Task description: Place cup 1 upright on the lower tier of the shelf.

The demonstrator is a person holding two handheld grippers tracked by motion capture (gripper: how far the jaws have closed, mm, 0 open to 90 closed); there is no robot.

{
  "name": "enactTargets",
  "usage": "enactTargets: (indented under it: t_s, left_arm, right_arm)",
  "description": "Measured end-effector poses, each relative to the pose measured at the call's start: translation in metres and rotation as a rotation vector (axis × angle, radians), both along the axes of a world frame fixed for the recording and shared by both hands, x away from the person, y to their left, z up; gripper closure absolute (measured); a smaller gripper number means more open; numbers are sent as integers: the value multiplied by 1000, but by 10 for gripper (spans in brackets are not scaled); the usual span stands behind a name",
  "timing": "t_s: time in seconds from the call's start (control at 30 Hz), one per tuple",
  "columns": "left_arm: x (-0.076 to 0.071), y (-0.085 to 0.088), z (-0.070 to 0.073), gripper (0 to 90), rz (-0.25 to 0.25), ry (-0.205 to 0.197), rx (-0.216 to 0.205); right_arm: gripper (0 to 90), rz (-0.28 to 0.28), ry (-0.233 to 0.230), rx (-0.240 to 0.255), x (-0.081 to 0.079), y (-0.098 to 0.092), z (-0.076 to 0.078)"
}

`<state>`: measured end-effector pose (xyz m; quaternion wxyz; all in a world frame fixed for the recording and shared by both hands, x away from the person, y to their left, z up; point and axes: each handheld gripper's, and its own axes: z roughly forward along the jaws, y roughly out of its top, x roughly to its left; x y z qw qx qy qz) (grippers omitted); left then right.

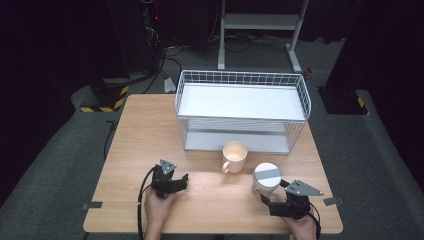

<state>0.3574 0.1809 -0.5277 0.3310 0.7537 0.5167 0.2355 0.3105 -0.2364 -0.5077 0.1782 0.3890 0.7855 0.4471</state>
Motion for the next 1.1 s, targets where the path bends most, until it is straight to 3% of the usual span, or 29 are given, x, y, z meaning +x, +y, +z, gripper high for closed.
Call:
enactTargets:
  t_s: [0.63, 1.1]
  left_arm:
    - [0, 0, 0, 235, 1, 0, 0]
    - [0, 0, 0, 234, 1, 0, 0]
  right_arm:
    - [100, 23, -16, -24, 17, 19, 4]
    - [175, 24, -28, -36, 22, 21, 4]
